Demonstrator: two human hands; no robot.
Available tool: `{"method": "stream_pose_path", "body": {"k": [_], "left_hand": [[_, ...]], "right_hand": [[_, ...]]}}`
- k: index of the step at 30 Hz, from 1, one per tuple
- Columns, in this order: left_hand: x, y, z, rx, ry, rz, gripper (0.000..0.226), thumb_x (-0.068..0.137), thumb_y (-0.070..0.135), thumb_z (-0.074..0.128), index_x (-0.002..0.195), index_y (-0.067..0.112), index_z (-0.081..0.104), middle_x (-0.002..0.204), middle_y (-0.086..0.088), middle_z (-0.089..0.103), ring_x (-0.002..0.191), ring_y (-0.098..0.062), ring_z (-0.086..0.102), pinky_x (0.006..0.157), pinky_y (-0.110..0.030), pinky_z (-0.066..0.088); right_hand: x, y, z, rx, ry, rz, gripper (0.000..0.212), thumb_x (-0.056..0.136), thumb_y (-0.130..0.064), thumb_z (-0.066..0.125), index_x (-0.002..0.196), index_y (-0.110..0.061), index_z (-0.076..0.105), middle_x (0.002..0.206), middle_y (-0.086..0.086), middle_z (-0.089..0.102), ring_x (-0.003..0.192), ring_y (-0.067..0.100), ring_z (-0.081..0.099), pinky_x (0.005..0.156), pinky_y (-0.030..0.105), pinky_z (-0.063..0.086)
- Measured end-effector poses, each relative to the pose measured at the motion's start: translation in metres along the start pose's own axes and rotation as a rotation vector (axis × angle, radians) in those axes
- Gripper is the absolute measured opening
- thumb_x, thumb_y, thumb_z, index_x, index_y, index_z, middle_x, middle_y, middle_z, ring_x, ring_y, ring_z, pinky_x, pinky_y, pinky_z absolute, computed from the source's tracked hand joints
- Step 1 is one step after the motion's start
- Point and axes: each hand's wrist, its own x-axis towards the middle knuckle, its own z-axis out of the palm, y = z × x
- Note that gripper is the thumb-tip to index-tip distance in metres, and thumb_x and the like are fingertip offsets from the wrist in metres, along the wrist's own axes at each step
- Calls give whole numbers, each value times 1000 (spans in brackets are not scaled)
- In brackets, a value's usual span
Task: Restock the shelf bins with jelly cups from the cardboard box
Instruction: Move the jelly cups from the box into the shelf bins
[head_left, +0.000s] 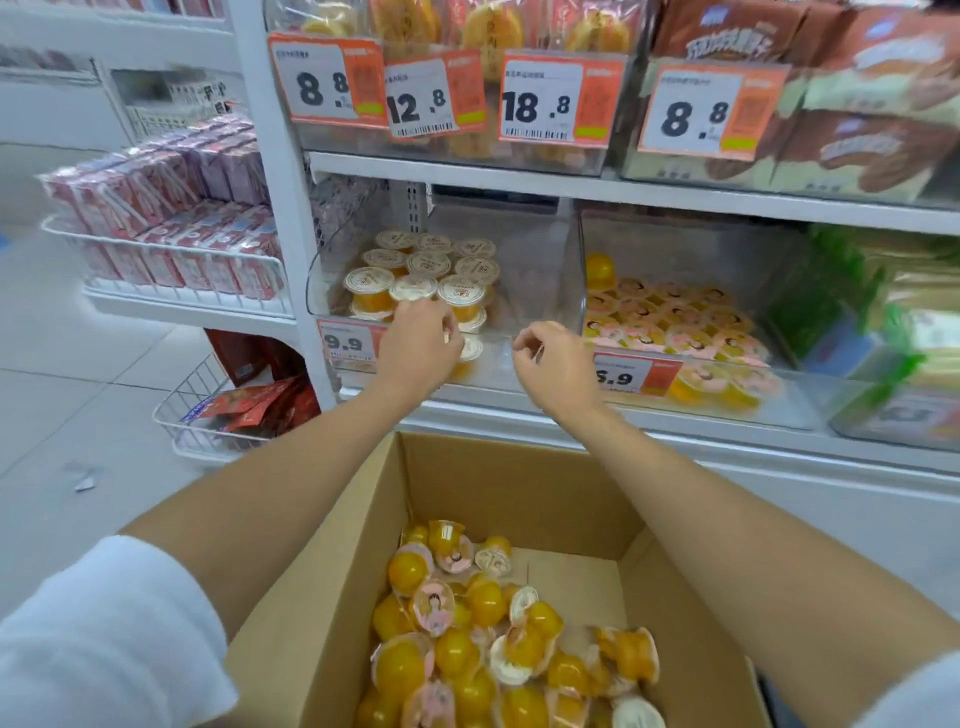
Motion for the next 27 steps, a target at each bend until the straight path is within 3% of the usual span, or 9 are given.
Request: {"method": "stream_pose_path", "body": {"k": [2,4,7,11,14,16,19,23,27], "left_hand": [[-30,14,8,15,143,138,9,84,21,57,83,14,63,86,-2,59,86,-21,51,69,-34,45],[-65,23,25,-60,106,141,6,85,20,58,82,14,60,85,-1,57,82,-19,51,66,-31,44],[-117,30,67,-197,-326,-95,9,85,20,53,76,20,57,80,2,60,77,-18,57,65,-32,47],[-177,20,139,-106,-887,-269,20,85,14,49,73,19,64,87,-1,69,86,-21,65,77,-36,56],[-215,17,195,27,-1106,-256,22,86,18,52,92,11,72,103,-6,71,101,-24,64,95,-37,49],[-239,20,221,78,-1200,-239,23,87,12,55,103,7,70,109,-10,69,104,-26,63,89,-34,51],[-263,25,250,82,-1199,-275,36,88,4,54,123,7,59,125,-11,61,114,-27,58,89,-32,49],[-275,19,284,123,-1115,-314,53,87,-2,49,139,11,44,141,-12,47,127,-28,50,99,-34,45],[-275,13,298,303,-1032,-267,46,88,-4,49,131,12,50,138,-11,41,111,-32,60,76,-37,48]], "right_hand": [[-29,20,1,-4,-112,70,13,82,-14,53,78,-18,65,79,-2,67,72,16,58,70,30,48],[-60,47,2,-8,-241,153,12,82,-14,54,77,-20,64,77,-2,67,73,17,60,70,31,51],[-104,92,7,-50,-425,264,16,84,-14,54,79,-21,67,79,-3,67,78,17,62,75,36,55],[-164,159,20,-67,-744,480,17,86,-12,54,84,-17,69,92,-1,67,90,19,63,77,27,51],[-202,206,30,-129,-874,636,20,87,-11,54,68,-18,54,81,2,56,82,24,57,72,29,43],[-222,231,44,-198,-938,680,25,87,-10,52,64,-19,48,77,3,53,77,23,50,68,32,45],[-238,248,69,-292,-1013,673,12,86,-8,51,87,-15,60,100,8,66,90,26,61,70,28,48],[-251,266,89,-556,-1187,463,42,86,-16,59,128,-17,53,131,9,52,121,25,52,99,33,43],[-266,283,100,-699,-1266,393,63,84,-23,64,141,-19,38,141,11,38,133,28,37,111,36,26]]}}
